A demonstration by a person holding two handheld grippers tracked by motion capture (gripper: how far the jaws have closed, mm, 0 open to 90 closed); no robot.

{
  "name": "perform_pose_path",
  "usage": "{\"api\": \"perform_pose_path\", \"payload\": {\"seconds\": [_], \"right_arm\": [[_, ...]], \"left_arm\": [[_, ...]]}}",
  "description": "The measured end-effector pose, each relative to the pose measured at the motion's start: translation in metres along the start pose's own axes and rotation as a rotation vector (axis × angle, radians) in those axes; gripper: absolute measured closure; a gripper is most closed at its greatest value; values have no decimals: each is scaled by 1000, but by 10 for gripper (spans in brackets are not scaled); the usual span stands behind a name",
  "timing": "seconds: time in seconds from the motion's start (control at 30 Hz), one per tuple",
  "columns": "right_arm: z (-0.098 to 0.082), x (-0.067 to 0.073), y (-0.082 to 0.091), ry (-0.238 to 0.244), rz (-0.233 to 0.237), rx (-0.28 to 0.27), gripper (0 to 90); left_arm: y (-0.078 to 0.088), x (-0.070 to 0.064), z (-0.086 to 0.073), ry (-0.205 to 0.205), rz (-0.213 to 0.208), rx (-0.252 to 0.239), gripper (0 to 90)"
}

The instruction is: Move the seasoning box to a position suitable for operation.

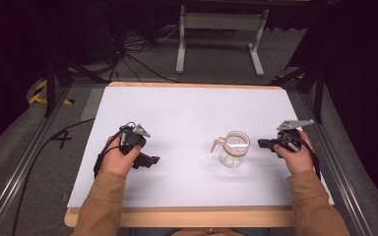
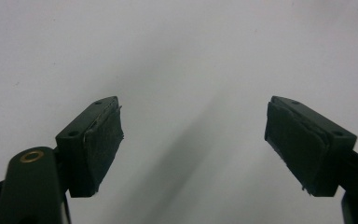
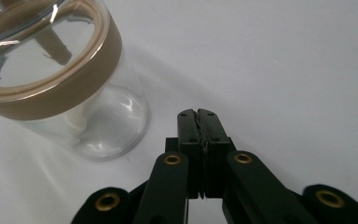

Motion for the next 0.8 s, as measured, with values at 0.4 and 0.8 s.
{"api": "perform_pose_path", "payload": {"seconds": [0.4, 0.8], "right_arm": [[7, 1, -19, 23, 37, -14, 891], [8, 9, -45, 49, 143, 0, 899]], "left_arm": [[10, -11, -7, -38, -20, -5, 193], [12, -12, -12, -38, -17, 9, 194]]}}
Point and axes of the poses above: each handheld gripper's, and its own axes: y roughly backward along the jaws, z roughly out of its top, x roughly to its left, the point moved 1 cm from there along -y, roughly forward along the jaws, and after that the axes turned 3 degrees about -x, right-handed, at the moved point
